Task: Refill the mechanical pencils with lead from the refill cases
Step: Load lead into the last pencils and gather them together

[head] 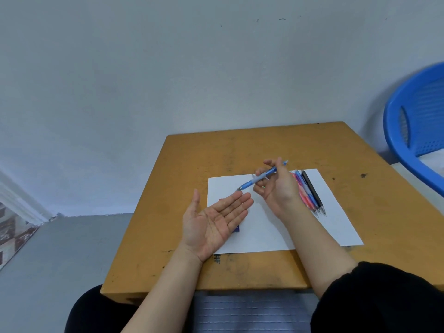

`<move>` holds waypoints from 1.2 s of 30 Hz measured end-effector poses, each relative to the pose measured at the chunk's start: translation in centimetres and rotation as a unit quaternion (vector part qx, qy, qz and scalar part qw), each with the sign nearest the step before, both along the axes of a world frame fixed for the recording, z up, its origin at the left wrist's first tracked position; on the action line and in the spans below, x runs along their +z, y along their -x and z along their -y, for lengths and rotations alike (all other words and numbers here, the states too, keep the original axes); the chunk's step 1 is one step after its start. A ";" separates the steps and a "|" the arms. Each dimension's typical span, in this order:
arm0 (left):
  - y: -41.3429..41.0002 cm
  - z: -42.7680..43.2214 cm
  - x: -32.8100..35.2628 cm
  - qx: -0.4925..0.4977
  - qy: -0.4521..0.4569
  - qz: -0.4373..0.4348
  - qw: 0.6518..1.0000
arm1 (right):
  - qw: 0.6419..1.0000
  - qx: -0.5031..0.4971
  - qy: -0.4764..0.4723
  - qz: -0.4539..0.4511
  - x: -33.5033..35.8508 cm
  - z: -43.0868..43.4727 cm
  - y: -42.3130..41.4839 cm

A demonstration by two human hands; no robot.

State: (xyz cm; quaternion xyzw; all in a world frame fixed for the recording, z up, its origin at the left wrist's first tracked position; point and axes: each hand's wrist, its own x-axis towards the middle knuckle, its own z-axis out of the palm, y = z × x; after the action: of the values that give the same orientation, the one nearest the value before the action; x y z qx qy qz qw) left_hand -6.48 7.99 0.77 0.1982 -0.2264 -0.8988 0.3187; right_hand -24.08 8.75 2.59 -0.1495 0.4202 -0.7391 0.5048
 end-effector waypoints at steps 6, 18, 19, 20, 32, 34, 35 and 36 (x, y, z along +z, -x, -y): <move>0.3 -1.1 -1.4 0.175 0.272 0.080 0.943 | 0.998 -0.062 -0.014 -0.003 1.5 -1.0 1.8; 1.5 -0.8 -3.0 0.296 0.522 0.537 0.593 | 0.906 0.040 -0.165 -0.387 1.1 -0.2 2.2; 1.6 -0.6 -3.1 0.258 0.523 0.573 0.576 | 0.883 0.061 -0.183 -0.427 1.0 -0.1 2.1; 1.7 -0.5 -3.1 0.218 0.519 0.598 0.570 | 0.863 0.083 -0.198 -0.458 0.7 0.1 2.1; 1.7 -0.6 -2.8 0.095 0.543 0.639 0.537 | 0.738 0.138 -0.254 -0.610 0.4 1.4 0.2; 1.7 -0.6 -2.8 0.097 0.546 0.633 0.540 | 0.724 0.148 -0.253 -0.625 0.2 1.5 -0.4; 1.7 -0.6 -2.8 0.097 0.547 0.630 0.543 | 0.719 0.153 -0.253 -0.629 0.1 1.4 -0.6; 1.7 -0.6 -2.8 0.094 0.548 0.628 0.544 | 0.718 0.156 -0.249 -0.631 -0.1 1.5 -0.8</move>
State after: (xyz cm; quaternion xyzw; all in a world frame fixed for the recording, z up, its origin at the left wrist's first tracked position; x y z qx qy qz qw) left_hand -8.14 8.61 -2.06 0.5189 -0.7975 -0.2105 0.2247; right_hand -23.25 7.28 2.53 -0.5137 0.7811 -0.2523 0.2497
